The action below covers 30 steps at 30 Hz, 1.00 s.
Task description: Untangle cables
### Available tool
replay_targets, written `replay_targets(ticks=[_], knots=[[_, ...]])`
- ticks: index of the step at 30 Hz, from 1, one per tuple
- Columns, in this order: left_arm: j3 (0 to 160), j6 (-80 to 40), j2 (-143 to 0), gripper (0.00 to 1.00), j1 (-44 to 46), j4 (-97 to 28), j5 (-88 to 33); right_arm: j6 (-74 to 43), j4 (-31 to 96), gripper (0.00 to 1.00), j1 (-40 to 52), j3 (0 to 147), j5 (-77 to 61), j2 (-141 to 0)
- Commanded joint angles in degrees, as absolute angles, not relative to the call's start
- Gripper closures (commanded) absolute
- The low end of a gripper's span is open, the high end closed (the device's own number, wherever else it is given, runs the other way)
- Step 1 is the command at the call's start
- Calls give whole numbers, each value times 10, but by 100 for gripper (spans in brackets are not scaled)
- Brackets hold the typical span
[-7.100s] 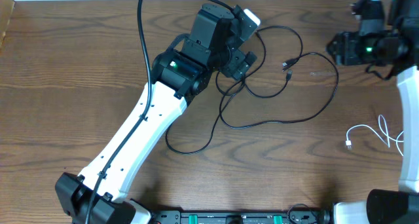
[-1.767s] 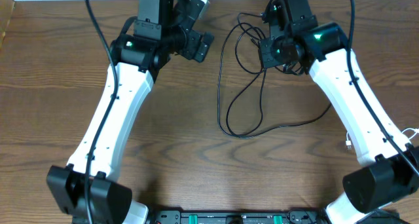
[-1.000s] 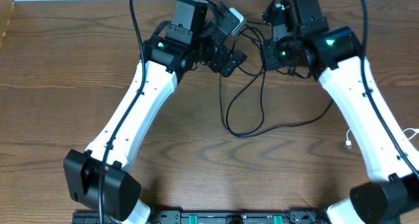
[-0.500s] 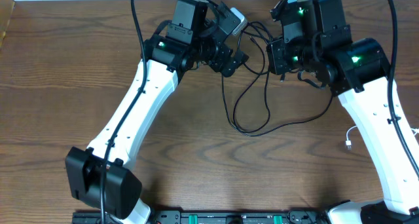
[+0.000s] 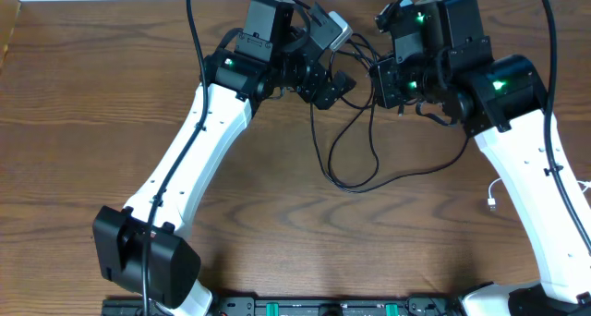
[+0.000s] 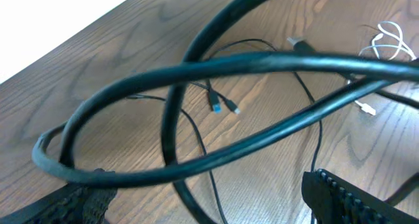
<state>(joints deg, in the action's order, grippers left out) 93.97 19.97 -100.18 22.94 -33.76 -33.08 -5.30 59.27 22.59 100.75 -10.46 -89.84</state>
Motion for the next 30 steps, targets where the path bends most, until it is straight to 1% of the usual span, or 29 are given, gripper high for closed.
replay_targets(ticks=[1, 2, 4, 15, 17, 20, 23, 30], knots=[[940, 208, -1007, 6, 229, -335, -347, -46, 589, 99, 230, 1015, -111, -892], [940, 208, -1007, 28, 229, -335, -347, -46, 589, 99, 230, 1015, -111, -892], [940, 208, -1007, 92, 228, -333, -347, -46, 590, 99, 230, 1015, -111, -892], [940, 208, -1011, 92, 228, -333, -320, -46, 589, 99, 229, 1015, -109, -888], [940, 208, -1012, 92, 228, -333, -289, -46, 589, 99, 229, 1015, -107, -886], [940, 208, -1013, 93, 227, -333, -187, -46, 591, 99, 229, 1015, -101, -881], [940, 203, -1013, 93, 218, -331, -118, -46, 594, 99, 229, 1015, -86, -878], [940, 181, -1013, 93, 159, -331, -82, -55, 617, 99, 215, 1015, -26, -878]])
